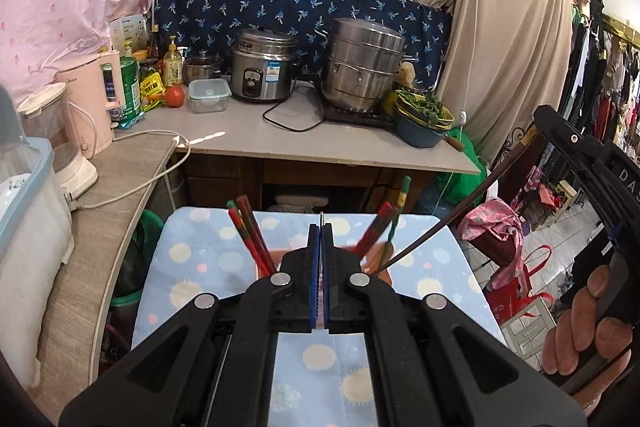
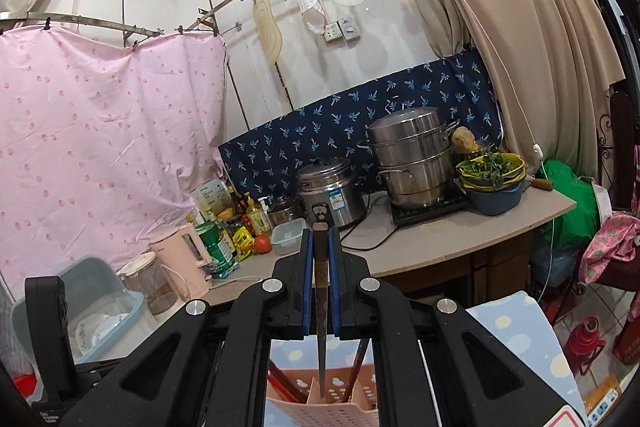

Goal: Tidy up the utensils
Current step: 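Lower the spoon and chopstick into the pink basket and open both grippers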

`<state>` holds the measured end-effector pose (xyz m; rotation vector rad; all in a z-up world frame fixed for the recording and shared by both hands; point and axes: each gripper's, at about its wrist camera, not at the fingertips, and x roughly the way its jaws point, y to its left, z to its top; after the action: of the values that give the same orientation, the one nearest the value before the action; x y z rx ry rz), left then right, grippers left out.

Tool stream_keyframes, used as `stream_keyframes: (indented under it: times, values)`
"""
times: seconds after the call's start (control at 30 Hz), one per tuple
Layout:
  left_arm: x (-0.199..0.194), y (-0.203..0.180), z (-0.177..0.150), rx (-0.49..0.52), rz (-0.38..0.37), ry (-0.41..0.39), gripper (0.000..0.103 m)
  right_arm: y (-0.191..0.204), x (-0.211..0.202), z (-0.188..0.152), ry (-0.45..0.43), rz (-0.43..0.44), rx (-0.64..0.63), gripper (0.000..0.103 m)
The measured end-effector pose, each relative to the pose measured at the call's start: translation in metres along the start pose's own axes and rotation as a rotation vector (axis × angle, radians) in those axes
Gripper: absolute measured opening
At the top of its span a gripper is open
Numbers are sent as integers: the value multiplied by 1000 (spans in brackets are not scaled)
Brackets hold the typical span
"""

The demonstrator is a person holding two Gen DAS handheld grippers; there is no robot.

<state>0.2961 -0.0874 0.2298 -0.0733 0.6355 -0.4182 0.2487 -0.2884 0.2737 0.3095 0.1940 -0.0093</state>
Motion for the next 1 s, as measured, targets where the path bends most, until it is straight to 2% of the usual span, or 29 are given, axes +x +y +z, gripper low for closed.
stream_keyframes:
  times: [0.1, 0.27, 0.57, 0.83, 0.9, 1.0]
  values:
    - [13, 2, 8, -1, 11, -7, 1, 0, 17, -7, 14, -12, -21, 7]
    - [43, 12, 9, -26, 11, 28, 1, -5, 46, -30, 89, -16, -23, 7]
    - [86, 20, -12, -26, 25, 76, 1, -12, 80, -70, 200, -15, -16, 7]
    - [101, 25, -21, -38, 28, 96, 1, -15, 94, -89, 255, -19, -18, 9]
    - [101, 26, -20, -42, 33, 85, 3, -14, 93, -91, 252, -26, -23, 15]
    - [98, 25, -21, -41, 52, 66, 23, -15, 89, -91, 249, -26, -19, 19]
